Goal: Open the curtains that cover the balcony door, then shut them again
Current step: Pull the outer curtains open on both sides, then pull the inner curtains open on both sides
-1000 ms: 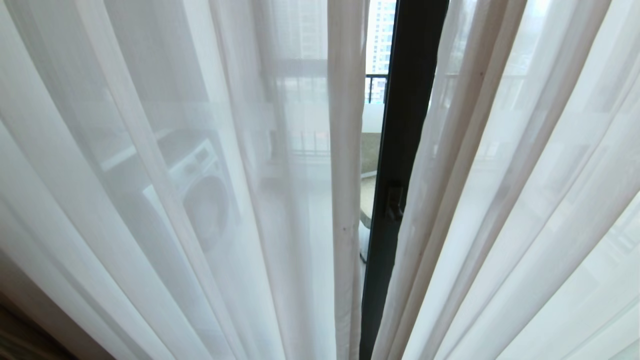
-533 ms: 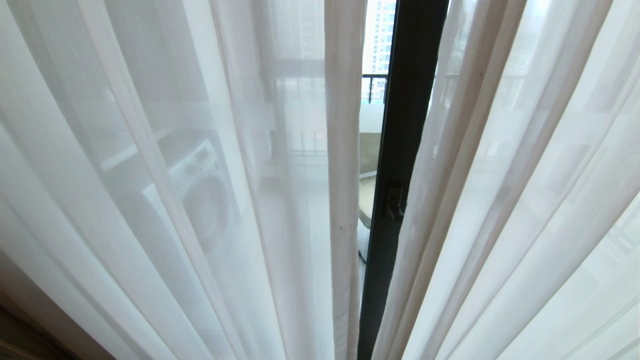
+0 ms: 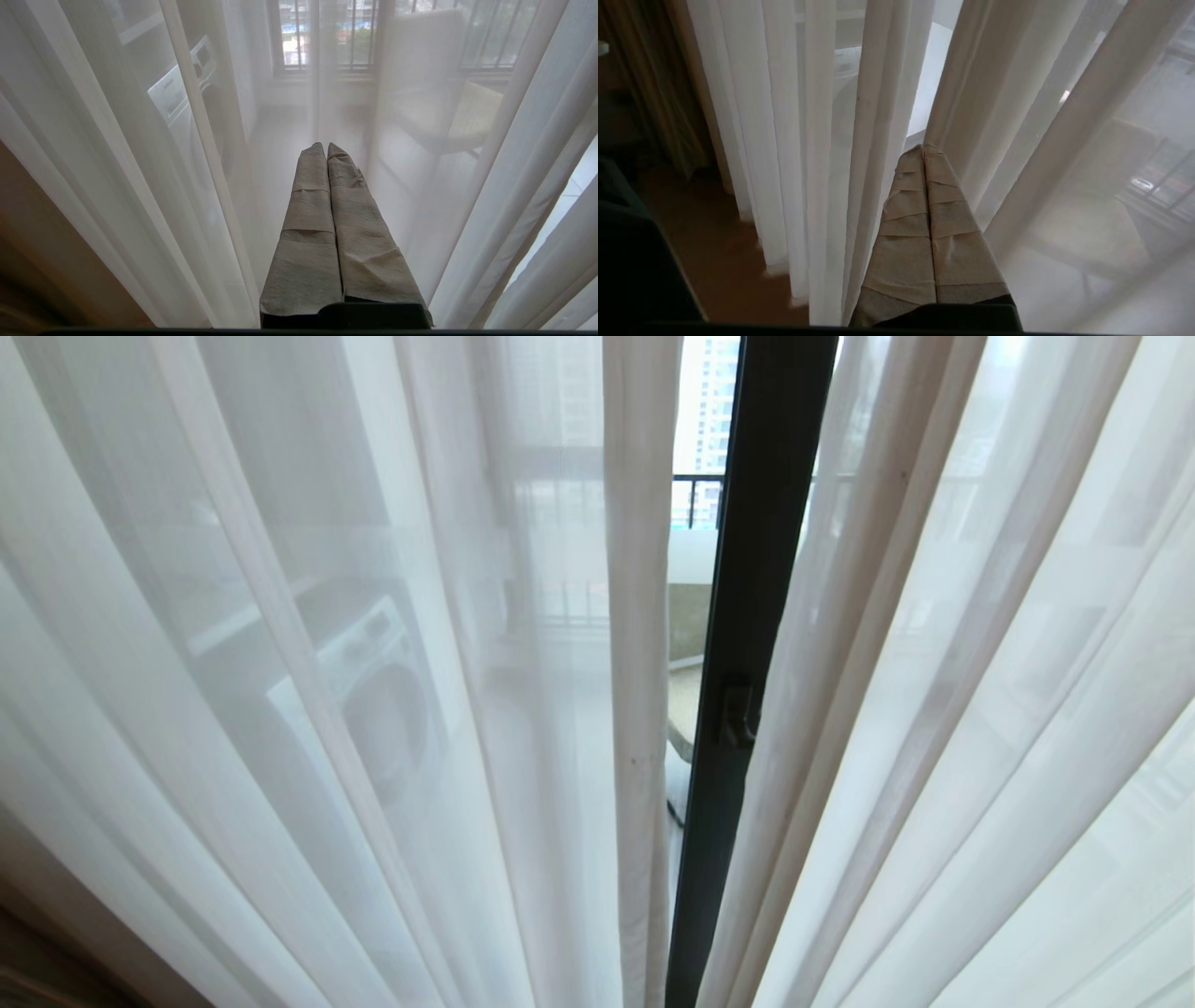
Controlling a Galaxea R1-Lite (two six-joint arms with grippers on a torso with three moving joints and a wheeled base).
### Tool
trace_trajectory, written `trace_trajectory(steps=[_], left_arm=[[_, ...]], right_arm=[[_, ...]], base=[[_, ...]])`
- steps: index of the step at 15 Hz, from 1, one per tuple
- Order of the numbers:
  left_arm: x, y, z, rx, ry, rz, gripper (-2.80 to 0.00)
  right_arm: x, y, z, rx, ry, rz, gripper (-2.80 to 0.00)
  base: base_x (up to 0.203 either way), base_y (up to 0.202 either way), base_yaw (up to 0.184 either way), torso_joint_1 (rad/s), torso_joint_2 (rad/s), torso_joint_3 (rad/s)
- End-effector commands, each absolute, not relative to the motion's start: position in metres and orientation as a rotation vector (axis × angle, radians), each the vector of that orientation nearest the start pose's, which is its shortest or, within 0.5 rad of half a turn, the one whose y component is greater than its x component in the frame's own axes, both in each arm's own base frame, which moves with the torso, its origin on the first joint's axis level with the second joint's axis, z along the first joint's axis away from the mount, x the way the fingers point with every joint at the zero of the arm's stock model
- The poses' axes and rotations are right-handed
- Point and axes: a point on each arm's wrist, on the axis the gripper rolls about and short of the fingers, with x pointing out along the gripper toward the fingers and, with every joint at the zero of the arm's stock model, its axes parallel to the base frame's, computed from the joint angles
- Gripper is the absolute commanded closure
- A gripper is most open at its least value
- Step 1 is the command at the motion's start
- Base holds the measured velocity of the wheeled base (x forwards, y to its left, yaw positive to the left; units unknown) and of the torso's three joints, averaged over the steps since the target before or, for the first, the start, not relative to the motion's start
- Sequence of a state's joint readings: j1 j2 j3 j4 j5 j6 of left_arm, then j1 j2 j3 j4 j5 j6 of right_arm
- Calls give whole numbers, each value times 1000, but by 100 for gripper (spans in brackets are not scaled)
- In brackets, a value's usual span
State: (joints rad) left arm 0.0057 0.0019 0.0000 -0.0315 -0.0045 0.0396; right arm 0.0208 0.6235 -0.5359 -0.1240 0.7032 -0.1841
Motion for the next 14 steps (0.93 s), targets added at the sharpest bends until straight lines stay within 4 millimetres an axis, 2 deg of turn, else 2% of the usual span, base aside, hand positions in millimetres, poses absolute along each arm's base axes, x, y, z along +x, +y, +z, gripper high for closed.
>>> trace_trajectory(steps=[1, 6, 7, 10, 12, 14], left_arm=[[-23, 0, 79, 40, -31, 2, 0], [-23, 0, 79, 40, -31, 2, 0], [-23, 0, 79, 40, -31, 2, 0], [-23, 0, 79, 40, -31, 2, 0], [-23, 0, 79, 40, -31, 2, 0], [-23, 0, 79, 40, -31, 2, 0]], right_arm=[[66, 17, 241, -187, -17, 777, 0], [99, 35, 254, -211, 6, 957, 0], [104, 38, 256, -210, 14, 978, -280], [124, 47, 261, -204, 43, 993, -280], [140, 54, 272, -212, 46, 944, -280], [147, 64, 281, -229, 43, 861, -280]], base=[[0, 0, 0, 0, 0, 0], [0, 0, 0, 0, 0, 0], [0, 0, 0, 0, 0, 0], [0, 0, 0, 0, 0, 0], [0, 0, 0, 0, 0, 0], [0, 0, 0, 0, 0, 0]])
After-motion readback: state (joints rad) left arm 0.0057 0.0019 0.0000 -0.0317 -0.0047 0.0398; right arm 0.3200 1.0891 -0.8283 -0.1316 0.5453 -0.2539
